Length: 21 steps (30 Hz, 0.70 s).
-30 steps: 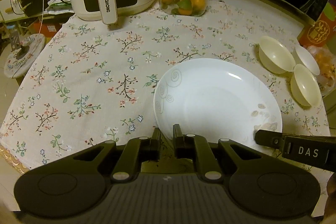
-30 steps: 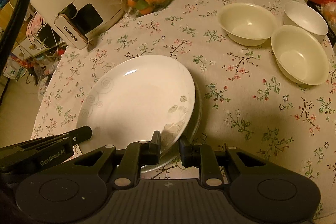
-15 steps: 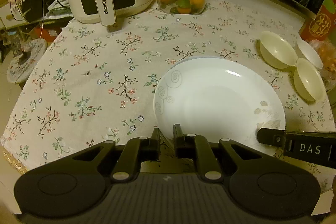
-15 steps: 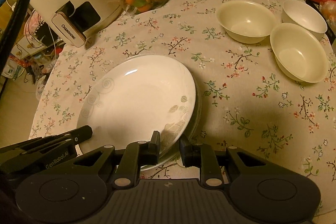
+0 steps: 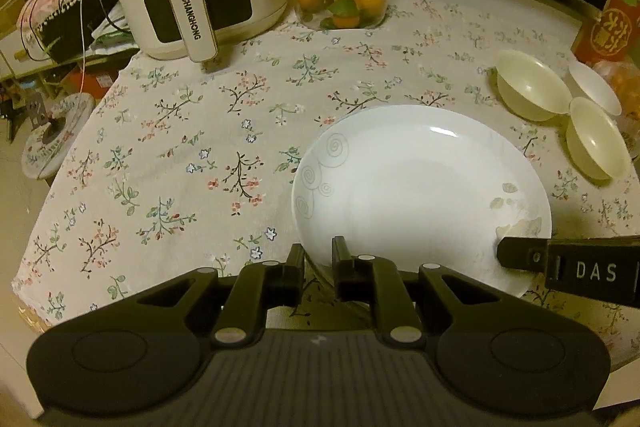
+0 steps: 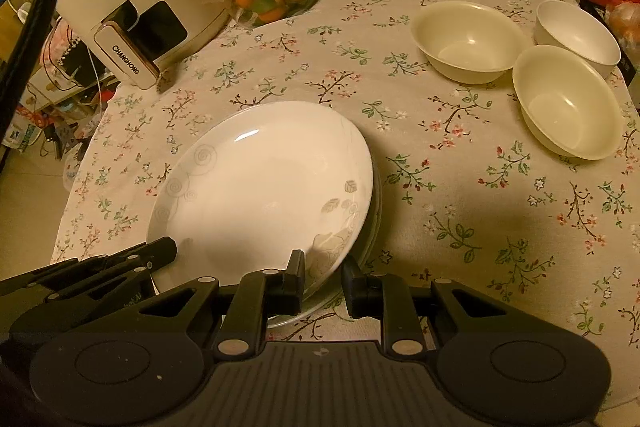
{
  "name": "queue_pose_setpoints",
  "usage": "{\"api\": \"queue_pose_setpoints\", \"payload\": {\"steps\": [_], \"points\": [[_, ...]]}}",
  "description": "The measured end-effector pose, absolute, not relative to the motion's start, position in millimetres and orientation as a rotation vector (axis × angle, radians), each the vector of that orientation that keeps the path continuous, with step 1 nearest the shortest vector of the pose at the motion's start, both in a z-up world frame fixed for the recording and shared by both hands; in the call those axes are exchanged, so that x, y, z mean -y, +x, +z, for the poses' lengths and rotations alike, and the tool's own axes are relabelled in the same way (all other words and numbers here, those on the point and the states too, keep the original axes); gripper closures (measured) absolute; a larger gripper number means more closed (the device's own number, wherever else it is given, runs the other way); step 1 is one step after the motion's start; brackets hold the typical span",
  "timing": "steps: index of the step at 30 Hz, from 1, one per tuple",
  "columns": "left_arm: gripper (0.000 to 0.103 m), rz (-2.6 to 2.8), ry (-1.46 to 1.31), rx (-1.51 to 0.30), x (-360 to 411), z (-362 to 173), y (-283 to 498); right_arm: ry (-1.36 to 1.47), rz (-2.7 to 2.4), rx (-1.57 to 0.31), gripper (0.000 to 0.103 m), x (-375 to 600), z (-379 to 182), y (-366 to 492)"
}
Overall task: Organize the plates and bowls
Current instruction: 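Lower the white plate with both grippers onto the blue-patterned plates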
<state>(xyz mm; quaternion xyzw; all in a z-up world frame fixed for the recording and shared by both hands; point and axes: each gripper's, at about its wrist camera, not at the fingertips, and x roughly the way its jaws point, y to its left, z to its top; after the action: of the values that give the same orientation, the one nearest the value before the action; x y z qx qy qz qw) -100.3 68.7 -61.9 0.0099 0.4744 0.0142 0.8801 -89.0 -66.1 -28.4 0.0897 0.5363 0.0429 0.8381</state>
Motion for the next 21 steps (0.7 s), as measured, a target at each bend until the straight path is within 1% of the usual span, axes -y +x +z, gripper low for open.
{"api": "queue_pose_setpoints", "payload": {"steps": [10, 16, 21], "points": [[0.090, 0.060, 0.088, -0.980, -57.2, -64.8, -102.1, 0.110, 0.059, -1.114, 0.082, 56.4, -29.0, -90.5], [0.091, 0.071, 0.120, -0.972, -53.9, -65.6, -103.9, 0.017, 0.026, -1.082, 0.082, 46.6, -31.4, -92.7], [0.092, 0.075, 0.122, -0.973, -54.1, -65.3, -103.4, -0.006, 0.002, -1.084, 0.082, 45.8, -36.3, -91.4]]}}
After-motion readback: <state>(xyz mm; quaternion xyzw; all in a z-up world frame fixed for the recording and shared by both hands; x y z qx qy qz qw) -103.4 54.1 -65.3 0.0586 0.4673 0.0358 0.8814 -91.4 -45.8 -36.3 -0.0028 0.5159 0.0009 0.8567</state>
